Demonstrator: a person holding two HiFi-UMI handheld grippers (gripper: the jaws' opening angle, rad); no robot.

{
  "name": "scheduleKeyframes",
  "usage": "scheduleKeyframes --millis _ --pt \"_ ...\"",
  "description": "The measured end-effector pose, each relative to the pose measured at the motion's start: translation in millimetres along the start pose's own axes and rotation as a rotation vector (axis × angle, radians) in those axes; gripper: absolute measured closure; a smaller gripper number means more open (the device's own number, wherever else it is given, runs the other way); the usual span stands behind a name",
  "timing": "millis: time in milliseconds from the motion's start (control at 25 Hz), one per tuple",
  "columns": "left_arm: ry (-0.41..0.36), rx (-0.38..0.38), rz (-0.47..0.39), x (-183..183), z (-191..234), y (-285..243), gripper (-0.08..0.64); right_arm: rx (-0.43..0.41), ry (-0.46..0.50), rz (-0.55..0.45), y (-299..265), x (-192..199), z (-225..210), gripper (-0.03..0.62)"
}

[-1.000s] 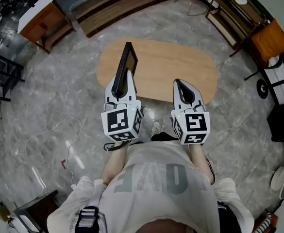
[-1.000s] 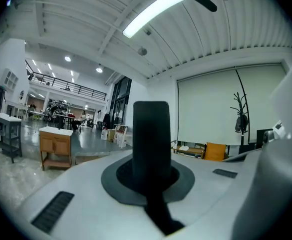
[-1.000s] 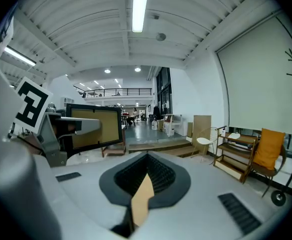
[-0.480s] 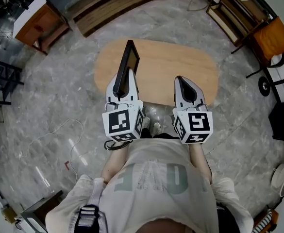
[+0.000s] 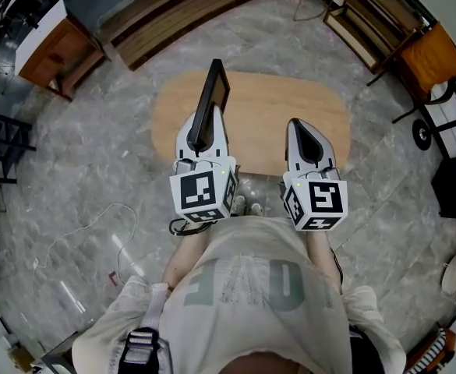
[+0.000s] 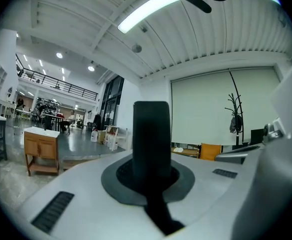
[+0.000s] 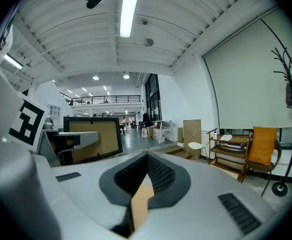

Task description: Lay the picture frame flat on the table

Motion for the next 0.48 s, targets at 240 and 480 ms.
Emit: scheduleKeyframes --millis 240,480 --pt "-0.020 0.014 -0.012 0 4 -13 0.541 0.023 -0.004 -0.020 -13 -1 -7 0.586" --pt "-0.046 0.016 0.013 10 12 -32 0.541 0.025 -0.027 -0.005 -30 6 -14 0.586"
Point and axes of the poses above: the fingertips, and each gripper's own axes: y backward along the fingers, z to its left, x out of its underside, the point moved 9 cm from there along y, backward along the fingers, and after that the axes turned 10 degrees about -x, right-handed, at the moved point
